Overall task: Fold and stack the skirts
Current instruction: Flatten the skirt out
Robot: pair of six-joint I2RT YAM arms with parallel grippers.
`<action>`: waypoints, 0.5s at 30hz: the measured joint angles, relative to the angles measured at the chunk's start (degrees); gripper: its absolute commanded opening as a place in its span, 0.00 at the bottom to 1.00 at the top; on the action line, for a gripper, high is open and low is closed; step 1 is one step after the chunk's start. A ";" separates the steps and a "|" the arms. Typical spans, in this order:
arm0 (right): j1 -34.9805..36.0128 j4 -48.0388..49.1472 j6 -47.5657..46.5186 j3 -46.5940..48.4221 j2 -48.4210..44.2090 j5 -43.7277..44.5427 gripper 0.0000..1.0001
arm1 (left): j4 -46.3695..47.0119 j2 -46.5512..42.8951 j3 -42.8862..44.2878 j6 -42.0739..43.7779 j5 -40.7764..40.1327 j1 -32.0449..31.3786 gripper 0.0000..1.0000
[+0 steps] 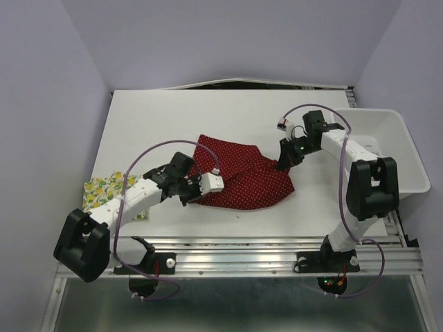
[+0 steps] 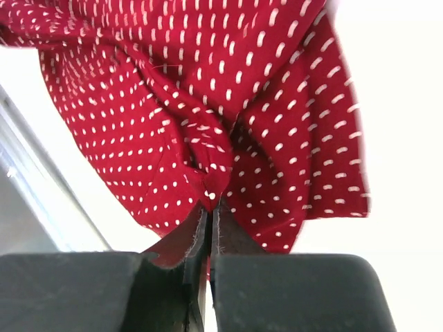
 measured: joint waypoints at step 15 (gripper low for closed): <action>-0.42 18.88 13.35 9.94 -19.50 16.24 0.01 | 9.55 7.17 32.76 -21.86 5.77 30.16 0.00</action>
